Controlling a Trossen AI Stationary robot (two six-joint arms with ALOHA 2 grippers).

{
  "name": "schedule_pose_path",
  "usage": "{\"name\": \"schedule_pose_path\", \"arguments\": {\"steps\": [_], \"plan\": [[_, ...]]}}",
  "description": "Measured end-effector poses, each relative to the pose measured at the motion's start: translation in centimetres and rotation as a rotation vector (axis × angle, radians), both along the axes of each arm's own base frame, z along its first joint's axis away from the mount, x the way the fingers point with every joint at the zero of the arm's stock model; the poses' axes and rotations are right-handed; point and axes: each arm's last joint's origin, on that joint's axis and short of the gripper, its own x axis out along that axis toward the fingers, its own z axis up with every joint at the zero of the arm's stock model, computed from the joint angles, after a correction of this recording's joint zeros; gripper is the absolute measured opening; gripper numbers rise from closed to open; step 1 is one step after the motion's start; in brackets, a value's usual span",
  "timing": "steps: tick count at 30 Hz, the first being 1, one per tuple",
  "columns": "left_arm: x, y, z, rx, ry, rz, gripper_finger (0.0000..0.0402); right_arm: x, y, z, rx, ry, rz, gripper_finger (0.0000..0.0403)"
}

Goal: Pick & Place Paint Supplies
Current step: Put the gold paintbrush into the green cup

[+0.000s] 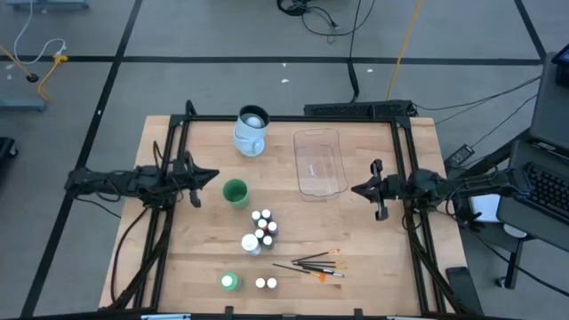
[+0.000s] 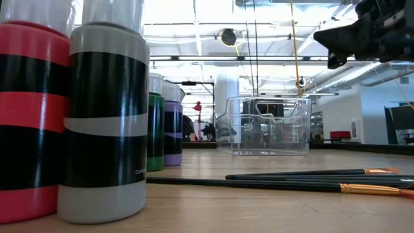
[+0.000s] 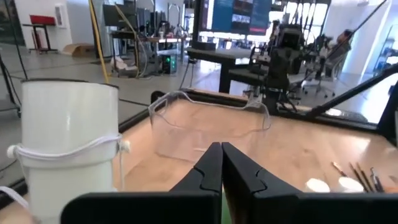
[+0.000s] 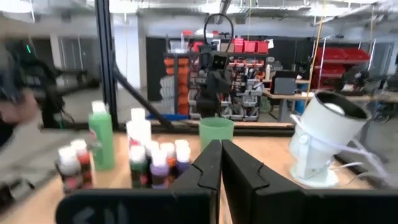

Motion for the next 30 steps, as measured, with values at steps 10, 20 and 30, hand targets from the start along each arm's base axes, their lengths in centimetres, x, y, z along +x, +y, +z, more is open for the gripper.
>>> {"name": "schedule_pose_path", "arguments": {"steps": [10, 20, 30], "plan": [[1.3, -0.6, -2.9, 0.087, 0.064, -0.067, 0.0013, 0.3, 0.0, -1.1, -0.032, 0.087, -0.019, 0.0004], [1.4, -0.7, -2.2, 0.133, 0.009, -0.065, 0.0019, 1.4, -0.7, 2.2, -0.072, 0.159, -0.297, 0.0004], [1.3, -0.6, -1.2, 0.147, -0.087, -0.045, 0.0019, 5.4, 1.2, 10.7, -0.179, 0.444, -0.396, 0.006]]}}
